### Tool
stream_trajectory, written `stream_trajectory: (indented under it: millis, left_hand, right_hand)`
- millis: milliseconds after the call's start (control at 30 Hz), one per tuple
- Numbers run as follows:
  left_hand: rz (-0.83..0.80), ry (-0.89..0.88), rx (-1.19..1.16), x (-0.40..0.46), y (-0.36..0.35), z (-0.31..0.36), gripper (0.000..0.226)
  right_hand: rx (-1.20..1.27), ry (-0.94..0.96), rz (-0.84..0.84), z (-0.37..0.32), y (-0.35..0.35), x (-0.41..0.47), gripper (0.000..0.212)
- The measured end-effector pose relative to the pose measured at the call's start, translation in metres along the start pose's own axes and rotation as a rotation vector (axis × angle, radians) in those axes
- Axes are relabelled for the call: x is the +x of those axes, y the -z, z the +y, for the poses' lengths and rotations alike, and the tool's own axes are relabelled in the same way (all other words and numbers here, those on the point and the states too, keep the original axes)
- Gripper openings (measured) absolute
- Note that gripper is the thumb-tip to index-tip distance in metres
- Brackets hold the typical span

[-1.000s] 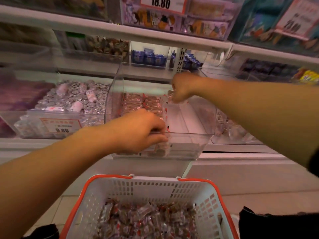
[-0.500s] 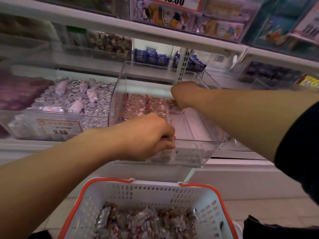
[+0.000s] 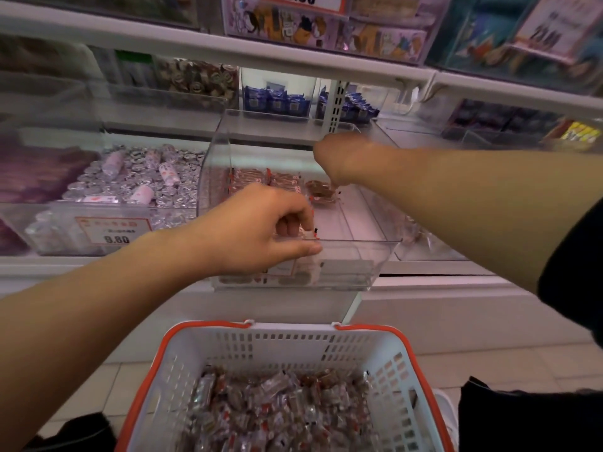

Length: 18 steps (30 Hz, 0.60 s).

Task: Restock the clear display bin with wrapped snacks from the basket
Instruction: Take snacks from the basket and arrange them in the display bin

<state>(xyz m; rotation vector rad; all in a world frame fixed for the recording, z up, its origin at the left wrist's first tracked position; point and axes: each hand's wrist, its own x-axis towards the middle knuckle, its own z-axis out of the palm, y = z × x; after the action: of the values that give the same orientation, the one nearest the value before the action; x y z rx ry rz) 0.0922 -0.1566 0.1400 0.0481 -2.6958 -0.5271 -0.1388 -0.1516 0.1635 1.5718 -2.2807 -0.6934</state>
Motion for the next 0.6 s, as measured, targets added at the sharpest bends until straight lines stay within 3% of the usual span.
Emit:
stream_trajectory:
  millis: [100, 167, 267, 300, 333, 367, 400, 467, 533, 600]
  left_hand:
    - [0.164, -0.111, 0.028, -0.008, 0.01, 0.011, 0.02]
    - [0.232, -0.201, 0.09, -0.019, 0.013, 0.017, 0.026]
    - [0.206, -0.335, 0.188, -0.04, 0.0, 0.026, 0.029]
    - [0.168, -0.352, 0.206, -0.049, -0.013, 0.026, 0.028]
    - [0.1, -0.34, 0.228, -0.058, -0.03, 0.026, 0.025]
    - [-0.007, -0.294, 0.262, -0.067, -0.051, 0.024, 0.023]
    - [-0.158, -0.191, 0.3, -0.076, -0.073, 0.02, 0.021]
    - [-0.568, 0.146, 0.326, -0.104, -0.116, 0.008, 0.024]
    - [-0.943, 0.467, 0.236, -0.141, -0.162, -0.006, 0.036]
    - [-1.092, 0.723, 0.164, -0.184, -0.202, -0.012, 0.046]
  right_hand:
    - [0.129, -0.026, 0.106, -0.007, 0.022, -0.036, 0.011]
    - [0.288, -0.074, 0.297, -0.011, 0.032, -0.071, 0.015]
    - [0.643, -0.091, 0.96, -0.034, 0.017, -0.151, 0.006]
    - [0.774, -0.101, 1.115, -0.051, 0.002, -0.178, 0.015]
    - [0.909, -0.142, 1.143, -0.072, -0.021, -0.199, 0.022]
    - [1.013, -0.215, 1.055, -0.096, -0.049, -0.213, 0.024]
    - [1.095, -0.257, 0.827, -0.119, -0.082, -0.221, 0.023]
    - [1.155, -0.241, 0.054, -0.164, -0.149, -0.232, 0.016]
    - [1.031, -0.101, -0.58, -0.198, -0.212, -0.25, 0.042]
    - [0.961, -0.139, -0.857, -0.224, -0.26, -0.275, 0.069]
